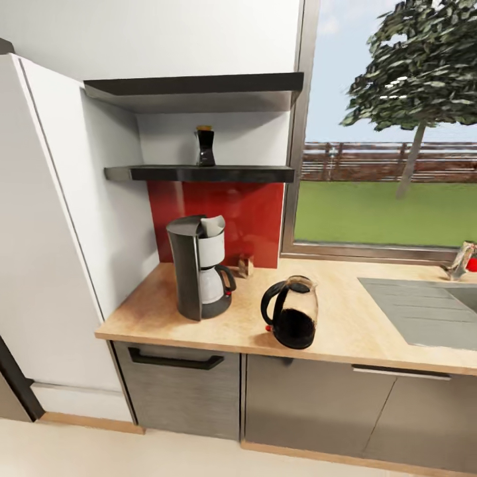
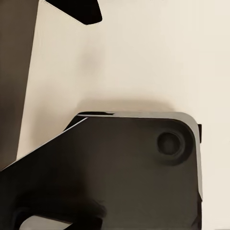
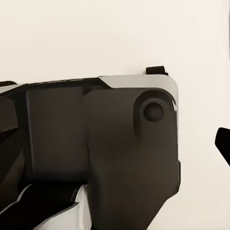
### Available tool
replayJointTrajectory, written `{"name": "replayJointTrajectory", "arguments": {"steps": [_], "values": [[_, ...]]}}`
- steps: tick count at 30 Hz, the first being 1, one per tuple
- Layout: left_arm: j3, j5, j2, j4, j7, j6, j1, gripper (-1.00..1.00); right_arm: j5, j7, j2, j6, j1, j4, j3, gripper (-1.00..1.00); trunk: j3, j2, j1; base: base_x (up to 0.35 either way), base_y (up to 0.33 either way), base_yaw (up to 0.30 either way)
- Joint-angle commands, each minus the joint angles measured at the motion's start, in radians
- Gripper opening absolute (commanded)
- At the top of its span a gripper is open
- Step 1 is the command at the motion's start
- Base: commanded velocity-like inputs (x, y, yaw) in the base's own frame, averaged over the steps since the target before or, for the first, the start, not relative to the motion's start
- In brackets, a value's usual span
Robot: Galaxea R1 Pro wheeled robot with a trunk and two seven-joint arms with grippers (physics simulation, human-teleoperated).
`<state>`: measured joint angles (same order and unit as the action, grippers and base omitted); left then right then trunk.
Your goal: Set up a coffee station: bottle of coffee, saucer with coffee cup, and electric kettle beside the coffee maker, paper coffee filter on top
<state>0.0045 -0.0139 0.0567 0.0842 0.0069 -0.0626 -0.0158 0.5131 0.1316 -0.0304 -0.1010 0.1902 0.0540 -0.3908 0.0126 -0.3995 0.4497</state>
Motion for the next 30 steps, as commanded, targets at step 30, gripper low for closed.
{"name": "replayJointTrajectory", "arguments": {"steps": [30], "values": [[0.001,0.001,0.010,0.103,0.002,0.002,0.001,1.00,0.005,-0.006,0.007,0.081,0.000,0.001,-0.022,1.00,-0.004,0.000,0.000,-0.110,0.126,-0.156]]}}
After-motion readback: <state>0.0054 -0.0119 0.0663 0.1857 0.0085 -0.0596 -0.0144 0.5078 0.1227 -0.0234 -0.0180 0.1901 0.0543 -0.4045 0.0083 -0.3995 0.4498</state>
